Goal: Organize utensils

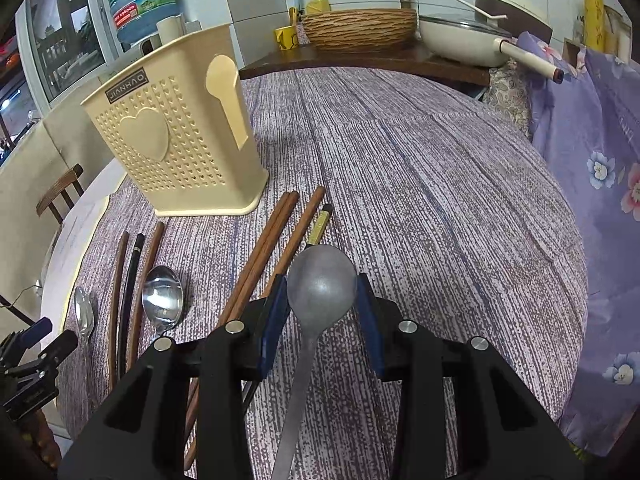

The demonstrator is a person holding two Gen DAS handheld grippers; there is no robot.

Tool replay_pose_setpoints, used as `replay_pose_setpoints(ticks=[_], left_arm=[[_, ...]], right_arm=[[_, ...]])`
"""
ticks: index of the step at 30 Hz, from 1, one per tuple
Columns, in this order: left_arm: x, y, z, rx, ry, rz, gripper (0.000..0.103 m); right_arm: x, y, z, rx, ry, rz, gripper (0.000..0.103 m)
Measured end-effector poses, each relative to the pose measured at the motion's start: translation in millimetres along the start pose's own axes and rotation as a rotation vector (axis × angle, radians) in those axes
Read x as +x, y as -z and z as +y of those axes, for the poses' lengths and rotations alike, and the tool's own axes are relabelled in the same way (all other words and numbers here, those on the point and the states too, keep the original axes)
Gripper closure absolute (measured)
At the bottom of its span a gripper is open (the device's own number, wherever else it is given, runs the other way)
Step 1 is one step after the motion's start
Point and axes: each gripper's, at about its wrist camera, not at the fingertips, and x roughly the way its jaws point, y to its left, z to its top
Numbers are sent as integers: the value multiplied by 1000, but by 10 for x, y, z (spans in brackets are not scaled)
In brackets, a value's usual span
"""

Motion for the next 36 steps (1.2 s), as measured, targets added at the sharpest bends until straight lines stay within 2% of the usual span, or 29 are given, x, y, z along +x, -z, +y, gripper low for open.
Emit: replay_pose_setpoints(ticks=[8, 19, 29, 36], left_arm=[[182, -81, -122, -19, -38, 85, 33], [241, -225, -303, -35, -80, 128, 64], [308, -332, -316, -61, -89, 160, 64], [318, -333, -305, -60, -80, 145, 64]], right_arm=[[-9, 26, 24, -12, -2, -3, 67], [13, 70, 6, -13, -26, 5, 67], [42, 82, 34, -26, -57, 13, 67], [-6, 64, 49, -25, -69, -2, 67]])
